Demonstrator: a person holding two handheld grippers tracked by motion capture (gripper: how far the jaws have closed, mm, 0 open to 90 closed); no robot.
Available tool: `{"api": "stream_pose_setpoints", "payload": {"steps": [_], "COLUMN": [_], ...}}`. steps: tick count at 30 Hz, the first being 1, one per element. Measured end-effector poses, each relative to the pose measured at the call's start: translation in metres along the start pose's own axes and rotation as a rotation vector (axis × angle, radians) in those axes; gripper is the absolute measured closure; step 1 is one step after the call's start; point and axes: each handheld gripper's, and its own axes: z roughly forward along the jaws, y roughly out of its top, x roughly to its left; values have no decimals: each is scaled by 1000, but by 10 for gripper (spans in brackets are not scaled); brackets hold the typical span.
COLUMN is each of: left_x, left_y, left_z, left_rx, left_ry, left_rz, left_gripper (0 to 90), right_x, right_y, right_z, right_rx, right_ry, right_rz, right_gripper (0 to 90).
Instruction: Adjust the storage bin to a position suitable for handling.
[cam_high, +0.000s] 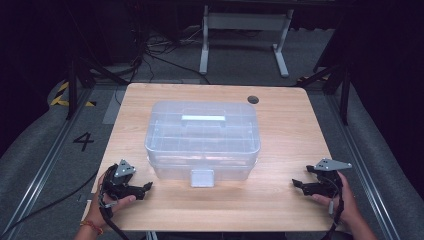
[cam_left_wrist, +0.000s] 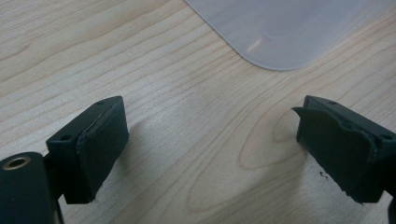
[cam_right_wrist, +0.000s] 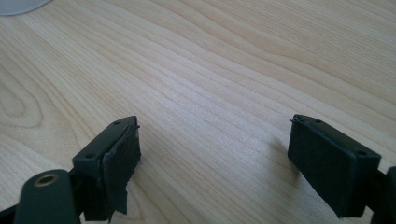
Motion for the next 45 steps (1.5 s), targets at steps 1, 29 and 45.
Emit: {"api": "stream_pose_setpoints", "payload": {"steps": [1, 29, 45], "left_x": [0, 0, 1], "left_y": [0, 0, -1], "left_z": [0, 0, -1], "left_rx": [0, -4, -6], "left_ry": [1, 2, 2], "left_rz": [1, -1, 0], "left_gripper": [96, 102, 112], "right_x": [0, 25, 30], "right_y": [0, 26, 73], "right_z": [0, -21, -43], "right_rx": [0, -139, -239], "right_ry": [0, -42, 17], "right_rz": [-6, -148, -132], "right_gripper": [181, 292, 307]}}
